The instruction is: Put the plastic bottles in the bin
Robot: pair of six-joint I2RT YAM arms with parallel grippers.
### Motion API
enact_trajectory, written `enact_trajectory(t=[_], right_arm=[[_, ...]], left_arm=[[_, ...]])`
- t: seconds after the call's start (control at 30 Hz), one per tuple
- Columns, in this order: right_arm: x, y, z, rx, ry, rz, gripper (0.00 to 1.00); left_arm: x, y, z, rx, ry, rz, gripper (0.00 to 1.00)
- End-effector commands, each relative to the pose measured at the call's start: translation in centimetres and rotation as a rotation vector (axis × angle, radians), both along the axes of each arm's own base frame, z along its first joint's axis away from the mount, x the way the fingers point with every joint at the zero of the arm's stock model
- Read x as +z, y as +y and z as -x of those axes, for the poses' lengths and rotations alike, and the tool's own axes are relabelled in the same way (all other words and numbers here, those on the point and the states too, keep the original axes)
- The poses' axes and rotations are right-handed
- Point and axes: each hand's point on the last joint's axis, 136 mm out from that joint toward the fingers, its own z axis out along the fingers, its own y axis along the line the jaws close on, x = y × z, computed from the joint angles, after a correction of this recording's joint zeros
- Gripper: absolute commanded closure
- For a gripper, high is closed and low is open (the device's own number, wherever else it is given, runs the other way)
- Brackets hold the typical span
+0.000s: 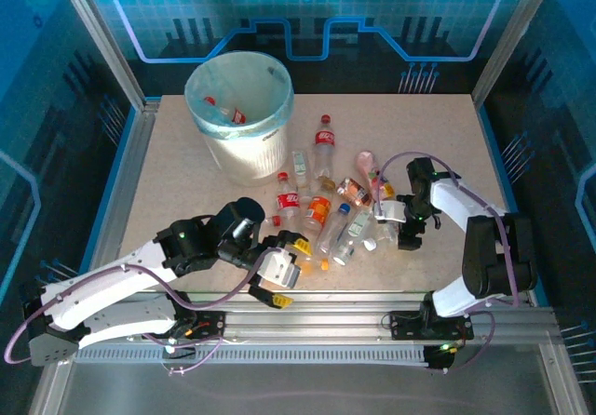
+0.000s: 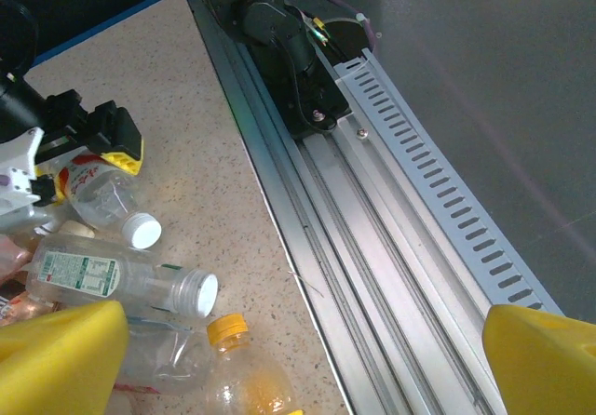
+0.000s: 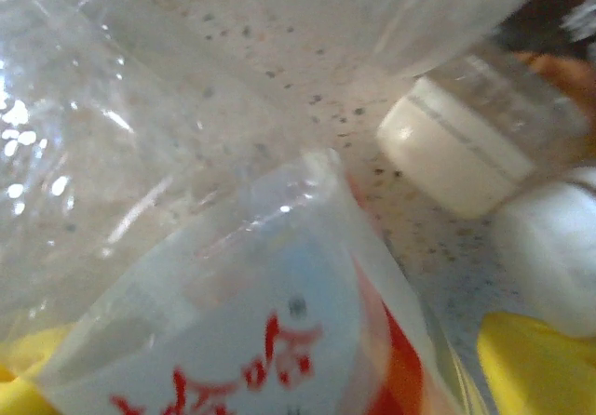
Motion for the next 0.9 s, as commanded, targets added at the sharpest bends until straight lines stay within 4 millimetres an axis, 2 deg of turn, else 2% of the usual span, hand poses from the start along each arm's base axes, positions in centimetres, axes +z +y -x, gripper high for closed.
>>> enact_trajectory(t=[0.0,0.2,0.33,0.4,0.43,0.5,0.67,0.77,0.87], right_arm=[[-1.2,-0.2,2.4,0.030,0.082,0.022,0.10],[-0.8,-0.3,3.2,0.028,0.102,0.034,0.22],[0.5,0.1,3.4,0.010,0.114,0.017,0.34],[1.0,0.1,3.8,0.001,0.124,0.017,0.35],[2.0,0.3,3.2,-0.002,0.104,0.015,0.35],[3.2,0.3,3.2,-0.007,0.094,0.017,0.34],[7.5,1.8,3.4,-0.072,0.080,-0.071,0.33],[10.1,2.2,3.0,-0.098,0.015,-0.101,0.34],[13.7,3.4,2.0,-0.141,-0.106,-0.197,0.35]], left_arm=[[0.8,0.2,1.2,-0.053,0.006,0.030,0.01],[1.0,0.3,1.2,-0.052,0.004,0.034,0.01],[1.6,0.4,1.3,-0.052,-0.008,0.052,0.01],[2.0,0.5,1.4,-0.052,-0.013,0.068,0.01],[2.3,0.5,1.4,-0.051,-0.016,0.079,0.01],[3.1,0.5,1.6,-0.048,-0.013,0.103,0.01],[6.5,0.2,2.0,-0.046,0.004,0.215,0.01],[9.6,-0.1,2.0,-0.018,0.028,0.311,0.01],[13.2,-0.4,1.1,0.061,0.053,0.420,0.02]])
